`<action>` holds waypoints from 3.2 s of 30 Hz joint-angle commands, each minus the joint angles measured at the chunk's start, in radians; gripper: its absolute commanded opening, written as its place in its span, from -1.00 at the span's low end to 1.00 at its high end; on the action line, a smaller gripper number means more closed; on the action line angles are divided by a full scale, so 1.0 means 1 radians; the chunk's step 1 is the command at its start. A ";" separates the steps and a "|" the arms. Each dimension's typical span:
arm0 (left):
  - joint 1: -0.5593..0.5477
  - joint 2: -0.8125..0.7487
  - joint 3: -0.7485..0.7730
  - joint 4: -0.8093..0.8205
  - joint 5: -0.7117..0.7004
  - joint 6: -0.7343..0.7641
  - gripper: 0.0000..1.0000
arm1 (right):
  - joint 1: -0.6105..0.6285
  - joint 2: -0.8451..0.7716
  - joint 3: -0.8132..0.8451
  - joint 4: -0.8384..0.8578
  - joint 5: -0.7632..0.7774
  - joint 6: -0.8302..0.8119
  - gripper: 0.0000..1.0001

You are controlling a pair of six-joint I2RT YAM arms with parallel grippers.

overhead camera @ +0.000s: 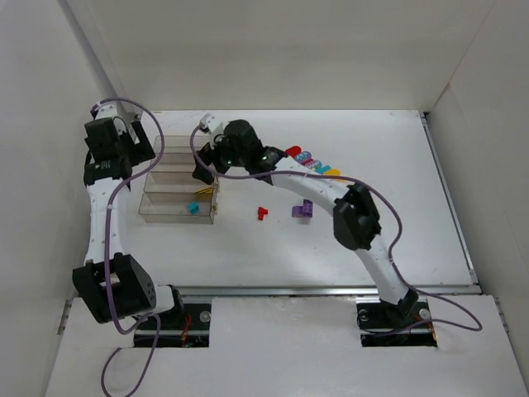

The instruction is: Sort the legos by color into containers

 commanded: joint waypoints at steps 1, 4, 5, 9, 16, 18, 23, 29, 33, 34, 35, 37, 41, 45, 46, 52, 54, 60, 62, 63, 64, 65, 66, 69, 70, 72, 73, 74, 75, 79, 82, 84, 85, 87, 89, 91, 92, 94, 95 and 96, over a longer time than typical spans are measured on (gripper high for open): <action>-0.010 -0.010 0.117 0.025 0.172 0.101 0.71 | -0.074 -0.278 -0.059 0.067 0.041 0.106 0.84; -0.075 -0.001 0.191 -0.022 0.371 0.263 0.55 | -0.177 -0.433 -0.242 0.067 0.003 0.243 0.87; -0.099 0.022 0.214 -0.048 0.434 0.324 0.55 | -0.247 -0.476 -0.298 0.067 0.002 0.262 0.87; -0.451 0.112 0.314 -0.253 0.510 0.637 0.67 | -0.392 -0.697 -0.655 0.067 0.100 0.271 0.89; -0.854 0.301 0.262 -0.476 0.509 0.897 0.69 | -0.522 -0.962 -0.937 0.032 0.179 0.271 0.89; -0.865 0.315 0.210 -0.397 0.509 0.914 0.69 | -0.535 -1.018 -0.975 0.032 0.179 0.271 0.89; -0.887 0.442 0.220 -0.331 0.396 0.878 0.52 | -0.549 -1.081 -1.040 -0.007 0.179 0.260 0.89; -0.917 0.524 0.236 -0.272 0.289 0.704 0.55 | -0.549 -1.102 -1.073 -0.034 0.199 0.260 0.89; -0.931 0.533 0.206 -0.225 0.313 0.741 0.34 | -0.549 -1.102 -1.084 -0.034 0.190 0.260 0.89; -0.946 0.533 0.196 -0.225 0.313 0.788 0.34 | -0.549 -1.102 -1.084 -0.034 0.180 0.260 0.89; -0.955 0.542 0.196 -0.237 0.325 0.810 0.34 | -0.549 -1.093 -1.084 -0.034 0.180 0.260 0.89; -0.955 0.576 0.209 -0.246 0.301 0.810 0.18 | -0.549 -1.093 -1.093 -0.034 0.171 0.260 0.89; -0.925 0.611 0.233 -0.275 0.289 0.798 -0.01 | -0.549 -1.093 -1.104 -0.034 0.171 0.260 0.87; -0.925 0.631 0.233 -0.307 0.280 0.873 -0.01 | -0.549 -1.093 -1.104 -0.034 0.171 0.260 0.87; -0.925 0.631 0.233 -0.297 0.267 0.873 -0.01 | -0.549 -1.093 -1.104 -0.025 0.171 0.260 0.87; -0.925 0.668 0.254 -0.286 0.223 0.862 -0.15 | -0.549 -1.093 -1.113 -0.025 0.162 0.251 0.87; -0.925 0.668 0.254 -0.286 0.223 0.862 -0.28 | -0.549 -1.093 -1.113 -0.025 0.162 0.251 0.87; -0.925 0.677 0.217 -0.263 0.271 0.841 -0.69 | -0.549 -1.093 -1.104 -0.025 0.162 0.251 0.87; -0.925 0.677 0.217 -0.263 0.282 0.840 -0.82 | -0.549 -1.093 -1.104 -0.025 0.162 0.251 0.87; -0.925 0.677 0.217 -0.263 0.282 0.828 -0.91 | -0.549 -1.093 -1.104 -0.025 0.162 0.251 0.87; -0.925 0.686 0.208 -0.263 0.293 0.818 -0.99 | -0.549 -1.093 -1.104 -0.025 0.162 0.251 0.87; -0.925 0.686 0.208 -0.263 0.293 0.817 -1.00 | -0.549 -1.093 -1.104 -0.025 0.151 0.251 0.87; -0.912 0.686 0.208 -0.263 0.316 0.805 -1.00 | -0.549 -1.093 -1.104 -0.025 0.151 0.251 0.87; -0.862 0.686 0.245 -0.263 0.345 0.713 -1.00 | -0.549 -1.093 -1.104 -0.025 0.142 0.260 0.87; -0.846 0.686 0.260 -0.263 0.345 0.686 -1.00 | -0.538 -1.093 -1.104 -0.025 0.142 0.260 0.87; -0.813 0.696 0.317 -0.275 0.376 0.590 -1.00 | -0.524 -1.093 -1.104 -0.036 0.174 0.260 0.87; -0.773 0.696 0.335 -0.275 0.387 0.557 -1.00 | -0.510 -1.093 -1.104 -0.036 0.174 0.260 0.87; -0.753 0.696 0.349 -0.275 0.409 0.526 -1.00 | -0.510 -1.093 -1.094 -0.045 0.186 0.251 0.87; -0.733 0.696 0.373 -0.275 0.420 0.500 -1.00 | -0.501 -1.084 -1.093 -0.045 0.186 0.251 0.87; -0.661 0.631 0.409 -0.266 0.445 0.420 -1.00 | -0.468 -1.064 -1.074 -0.045 0.186 0.251 0.84; -0.583 0.556 0.433 -0.294 0.495 0.388 -1.00 | -0.426 -1.027 -1.035 -0.056 0.196 0.240 0.84; -0.538 0.500 0.446 -0.304 0.519 0.377 -1.00 | -0.397 -1.004 -1.014 -0.065 0.196 0.240 0.84; -0.515 0.469 0.428 -0.304 0.519 0.377 -1.00 | -0.385 -0.993 -1.014 -0.065 0.196 0.240 0.84; -0.437 0.380 0.397 -0.279 0.490 0.391 -1.00 | -0.339 -0.967 -0.985 -0.065 0.196 0.231 0.84; -0.385 0.326 0.346 -0.245 0.431 0.402 -1.00 | -0.299 -0.918 -0.968 -0.065 0.186 0.231 0.84; -0.308 0.317 0.323 -0.181 0.419 0.402 -1.00 | -0.274 -0.857 -0.934 -0.054 0.177 0.231 0.84; -0.287 0.317 0.308 -0.156 0.408 0.385 -1.00 | -0.262 -0.836 -0.919 -0.054 0.167 0.219 0.84; -0.245 0.317 0.289 -0.073 0.419 0.370 -1.00 | -0.231 -0.796 -0.874 -0.054 0.153 0.219 0.82; -0.245 0.332 0.289 -0.050 0.407 0.370 -1.00 | -0.231 -0.759 -0.862 -0.054 0.133 0.210 0.82; -0.245 0.344 0.279 -0.036 0.407 0.370 -1.00 | -0.220 -0.742 -0.851 -0.054 0.108 0.210 0.79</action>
